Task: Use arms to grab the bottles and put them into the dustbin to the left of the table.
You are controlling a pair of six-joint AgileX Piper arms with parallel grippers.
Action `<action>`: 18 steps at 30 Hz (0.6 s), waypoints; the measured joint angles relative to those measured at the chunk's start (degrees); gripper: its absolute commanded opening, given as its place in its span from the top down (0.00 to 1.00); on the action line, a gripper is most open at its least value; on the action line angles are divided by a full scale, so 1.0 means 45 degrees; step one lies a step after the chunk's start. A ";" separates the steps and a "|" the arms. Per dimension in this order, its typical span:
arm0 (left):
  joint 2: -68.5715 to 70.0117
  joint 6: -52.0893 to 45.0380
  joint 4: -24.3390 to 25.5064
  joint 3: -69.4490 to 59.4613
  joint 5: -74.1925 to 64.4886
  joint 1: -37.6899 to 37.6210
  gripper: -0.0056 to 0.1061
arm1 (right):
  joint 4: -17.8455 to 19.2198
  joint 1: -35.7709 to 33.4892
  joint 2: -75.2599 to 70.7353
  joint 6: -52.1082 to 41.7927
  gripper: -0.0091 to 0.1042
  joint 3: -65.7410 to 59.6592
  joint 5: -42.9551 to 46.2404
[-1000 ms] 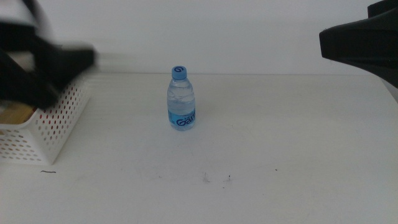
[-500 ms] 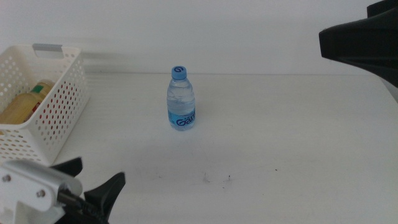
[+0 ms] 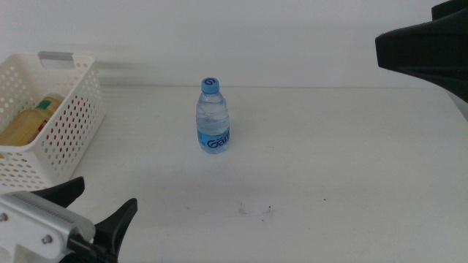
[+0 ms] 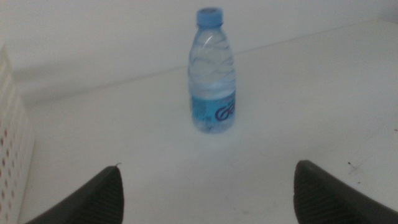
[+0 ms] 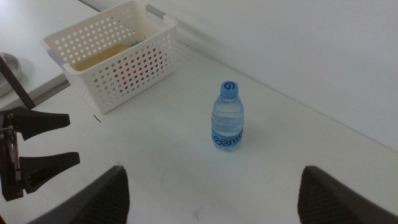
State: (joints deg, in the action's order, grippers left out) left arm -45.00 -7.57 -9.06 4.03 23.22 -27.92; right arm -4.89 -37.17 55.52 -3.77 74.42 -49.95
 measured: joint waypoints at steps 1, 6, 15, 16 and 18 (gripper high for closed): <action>-0.0030 0.0019 0.0284 -0.0019 0.0159 0.0000 0.11 | 0.0000 0.0000 0.0000 0.0000 0.30 0.0000 0.0000; -0.1665 0.0030 0.0356 -0.0762 0.3025 0.0000 0.11 | 0.0000 0.0000 0.0000 0.0000 0.30 0.0000 0.0000; -0.7119 0.1266 0.0629 -0.0542 0.7865 0.0000 0.11 | 0.0000 0.0000 0.0000 0.0000 0.30 0.0009 0.0000; -0.7605 0.1363 0.0663 -0.0407 0.8233 0.0000 0.11 | 0.0000 0.0000 0.0000 0.0000 0.30 0.0009 0.0000; -0.8408 0.1439 0.0754 -0.0108 0.8886 0.0000 0.11 | 0.0000 0.0000 0.0000 0.0000 0.30 0.0009 0.0000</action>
State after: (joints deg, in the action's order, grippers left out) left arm -82.83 -1.10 -5.67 3.55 63.20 -27.92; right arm -4.89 -37.17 55.52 -3.77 74.46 -49.95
